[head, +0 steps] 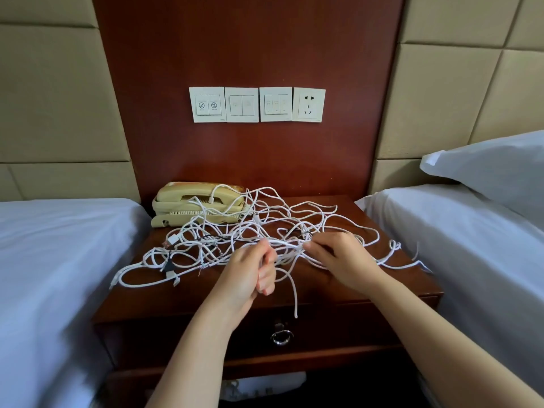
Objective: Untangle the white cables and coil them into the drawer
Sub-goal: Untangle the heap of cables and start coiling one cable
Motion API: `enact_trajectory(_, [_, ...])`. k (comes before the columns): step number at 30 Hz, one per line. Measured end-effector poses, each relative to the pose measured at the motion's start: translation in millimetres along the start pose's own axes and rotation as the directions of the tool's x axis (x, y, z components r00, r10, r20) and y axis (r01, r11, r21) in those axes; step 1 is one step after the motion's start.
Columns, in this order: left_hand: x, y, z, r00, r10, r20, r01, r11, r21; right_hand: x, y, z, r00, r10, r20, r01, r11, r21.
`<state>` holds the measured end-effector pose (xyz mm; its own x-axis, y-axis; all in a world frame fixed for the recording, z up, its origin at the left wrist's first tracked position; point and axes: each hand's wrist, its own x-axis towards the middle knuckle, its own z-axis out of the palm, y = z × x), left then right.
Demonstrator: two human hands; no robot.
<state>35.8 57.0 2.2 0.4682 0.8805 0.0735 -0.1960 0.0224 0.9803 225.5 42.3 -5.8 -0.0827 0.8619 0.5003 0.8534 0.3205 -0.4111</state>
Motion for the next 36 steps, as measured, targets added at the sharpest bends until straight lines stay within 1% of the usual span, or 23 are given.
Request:
enact_trajectory(3, [2.7, 2.6, -8.2, 0.995, 0.023, -0.097, -0.03, 0.997, -0.066, -5.1, 14.3, -3.8, 0.999, -0.005, -0.048, -0.001, 0.992, -0.127])
enact_trajectory(8, [10.5, 1.1, -16.3, 0.976, 0.032, -0.213, -0.056, 0.993, -0.104, -9.3, 33.7, -9.2, 0.995, -0.005, -0.103, -0.013, 0.984, -0.177])
enact_trajectory(10, [13.4, 0.2, -17.9, 0.968, 0.03, -0.248, -0.063, 0.99, -0.124, -9.2, 37.7, -10.7, 0.988, -0.033, -0.148, -0.004, 0.969, -0.246])
enact_trajectory(13, [16.5, 0.5, -23.1, 0.951, -0.005, -0.308, -0.059, 0.978, -0.198, -10.2, 40.1, -14.5, 0.953, -0.082, -0.292, -0.052, 0.904, -0.424])
enact_trajectory(15, [18.4, -1.6, -26.1, 0.941, -0.028, -0.338, -0.055, 0.971, -0.233, -10.4, 35.4, -17.6, 0.904, -0.122, -0.411, -0.087, 0.887, -0.454])
enact_trajectory(17, [20.6, -5.0, -26.9, 0.932, -0.046, -0.36, -0.049, 0.967, -0.249, -9.7, 30.4, -20.1, 0.858, -0.134, -0.497, -0.093, 0.909, -0.406])
enact_trajectory(18, [21.3, -6.0, -27.4, 0.927, -0.055, -0.37, -0.046, 0.964, -0.26, -9.2, 28.4, -21.0, 0.846, -0.127, -0.517, -0.083, 0.928, -0.363])
enact_trajectory(20, [22.0, -6.0, -28.1, 0.918, -0.056, -0.392, -0.059, 0.96, -0.275, -9.4, 25.3, -21.1, 0.85, -0.11, -0.514, -0.06, 0.951, -0.302])
enact_trajectory(22, [21.4, -3.6, -27.8, 0.91, -0.03, -0.413, -0.09, 0.959, -0.267, -10.8, 22.2, -21.1, 0.862, -0.063, -0.502, -0.077, 0.964, -0.255])
enact_trajectory(25, [20.5, -1.9, -24.6, 0.905, 0.001, -0.426, -0.118, 0.962, -0.248, -10.6, 18.8, -23.3, 0.861, 0.074, -0.503, -0.174, 0.973, -0.154])
enact_trajectory(28, [21.0, -4.5, -25.4, 0.902, -0.015, -0.431, -0.105, 0.962, -0.253, -7.4, 13.2, -24.3, 0.862, 0.202, -0.465, -0.245, 0.969, -0.032])
enact_trajectory(29, [21.2, -5.5, -27.2, 0.9, -0.025, -0.434, -0.101, 0.959, -0.264, -6.2, 11.4, -25.1, 0.849, 0.258, -0.46, -0.261, 0.964, 0.057])
enact_trajectory(31, [22.9, -6.3, -32.8, 0.894, -0.055, -0.445, -0.092, 0.949, -0.301, -3.4, 14.3, -28.9, 0.788, 0.385, -0.481, -0.282, 0.92, 0.273])
enact_trajectory(32, [24.3, -6.2, -36.3, 0.889, -0.075, -0.452, -0.086, 0.942, -0.325, -2.6, 18.9, -31.6, 0.761, 0.435, -0.482, -0.294, 0.893, 0.341])
enact_trajectory(33, [26.1, -6.2, -40.3, 0.883, -0.095, -0.46, -0.081, 0.934, -0.348, -2.7, 23.0, -33.7, 0.766, 0.454, -0.455, -0.306, 0.88, 0.362])
enact_trajectory(36, [31.3, -7.9, -48.7, 0.874, -0.126, -0.47, -0.067, 0.926, -0.372, -6.8, 23.5, -30.3, 0.886, 0.4, -0.237, -0.283, 0.869, 0.406])
